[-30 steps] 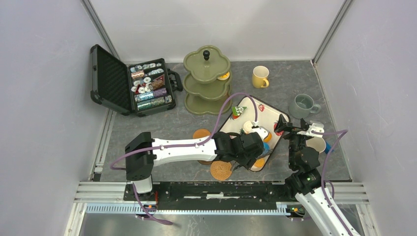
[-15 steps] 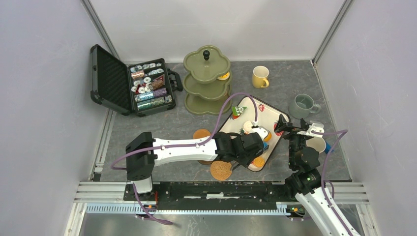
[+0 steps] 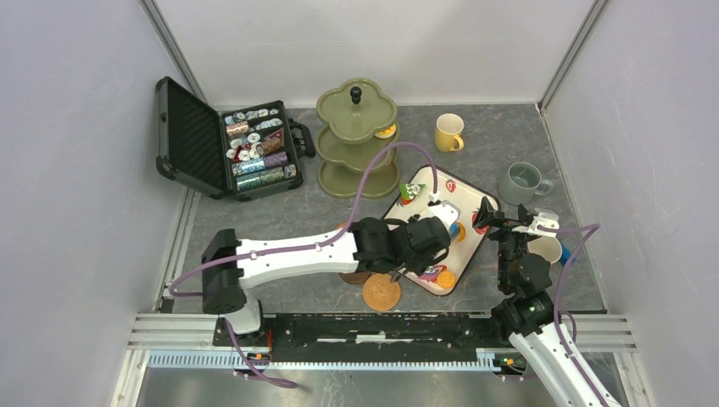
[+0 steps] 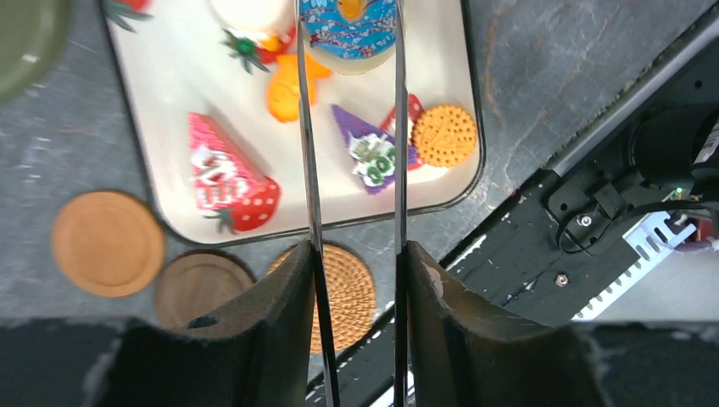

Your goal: Serve the afternoon tea

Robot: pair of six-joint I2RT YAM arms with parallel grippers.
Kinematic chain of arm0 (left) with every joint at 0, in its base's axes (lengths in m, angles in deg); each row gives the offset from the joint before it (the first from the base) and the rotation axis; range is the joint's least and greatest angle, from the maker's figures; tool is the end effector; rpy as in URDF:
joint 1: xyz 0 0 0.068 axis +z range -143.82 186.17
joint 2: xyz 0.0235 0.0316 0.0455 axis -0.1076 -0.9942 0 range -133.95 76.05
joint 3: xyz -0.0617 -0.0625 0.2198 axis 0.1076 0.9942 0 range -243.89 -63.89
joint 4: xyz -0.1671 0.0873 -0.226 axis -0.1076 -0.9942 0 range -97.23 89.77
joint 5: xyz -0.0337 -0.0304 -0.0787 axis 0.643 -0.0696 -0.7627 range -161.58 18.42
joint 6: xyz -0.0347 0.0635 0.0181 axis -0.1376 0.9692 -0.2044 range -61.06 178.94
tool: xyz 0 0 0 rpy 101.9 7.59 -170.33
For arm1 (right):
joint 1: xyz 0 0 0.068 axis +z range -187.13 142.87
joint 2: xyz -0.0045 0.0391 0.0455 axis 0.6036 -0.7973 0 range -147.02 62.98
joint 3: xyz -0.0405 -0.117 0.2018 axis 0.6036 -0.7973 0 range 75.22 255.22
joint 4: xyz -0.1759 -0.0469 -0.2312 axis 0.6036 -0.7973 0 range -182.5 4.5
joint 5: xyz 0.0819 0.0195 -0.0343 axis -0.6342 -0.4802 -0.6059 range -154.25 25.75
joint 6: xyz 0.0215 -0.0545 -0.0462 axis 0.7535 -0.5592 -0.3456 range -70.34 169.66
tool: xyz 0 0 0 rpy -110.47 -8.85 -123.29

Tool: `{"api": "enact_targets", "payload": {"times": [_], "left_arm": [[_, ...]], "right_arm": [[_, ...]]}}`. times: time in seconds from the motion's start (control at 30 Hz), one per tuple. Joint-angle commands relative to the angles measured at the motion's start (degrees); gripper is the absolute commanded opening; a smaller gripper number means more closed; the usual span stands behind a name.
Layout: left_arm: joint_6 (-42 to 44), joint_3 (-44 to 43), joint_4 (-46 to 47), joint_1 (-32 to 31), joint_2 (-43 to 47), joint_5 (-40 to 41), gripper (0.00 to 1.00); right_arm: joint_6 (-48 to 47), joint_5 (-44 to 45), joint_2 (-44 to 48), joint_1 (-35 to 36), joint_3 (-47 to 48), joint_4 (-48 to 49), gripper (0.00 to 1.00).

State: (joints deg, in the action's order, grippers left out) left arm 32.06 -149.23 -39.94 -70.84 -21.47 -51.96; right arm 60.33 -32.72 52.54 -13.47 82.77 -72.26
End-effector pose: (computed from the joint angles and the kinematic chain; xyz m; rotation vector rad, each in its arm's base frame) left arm 0.1144 -0.4023 0.2330 0.9026 2.2735 -0.4041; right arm 0.2009 0.0522 0.2232 0.2999 1.3860 0.1130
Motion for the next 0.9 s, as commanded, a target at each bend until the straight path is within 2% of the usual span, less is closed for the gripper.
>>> {"api": "enact_targets", "payload": {"times": [0.0,0.13,0.27,0.63,0.87], "left_arm": [[5.8,-4.7,-4.1,0.0,6.5,10.7,0.41],[7.3,-4.7,-7.7,1.9,10.0,15.3,0.43],[7.1,-1.5,-9.3,5.8,15.0,16.2,0.43],[7.4,10.9,-7.2,28.7,32.8,7.4,0.43],[9.5,11.3,-4.9,36.6,33.1,8.1,0.44]], "right_arm": [[0.4,0.4,0.7,0.4,-0.5,1.2,0.98],[0.4,0.2,0.0,0.4,-0.3,1.3,0.98],[0.4,0.3,0.4,0.4,-0.3,1.1,0.98],[0.5,0.0,0.2,0.4,-0.5,1.5,0.98],[0.5,-0.1,0.0,0.4,-0.4,1.4,0.98]]}}
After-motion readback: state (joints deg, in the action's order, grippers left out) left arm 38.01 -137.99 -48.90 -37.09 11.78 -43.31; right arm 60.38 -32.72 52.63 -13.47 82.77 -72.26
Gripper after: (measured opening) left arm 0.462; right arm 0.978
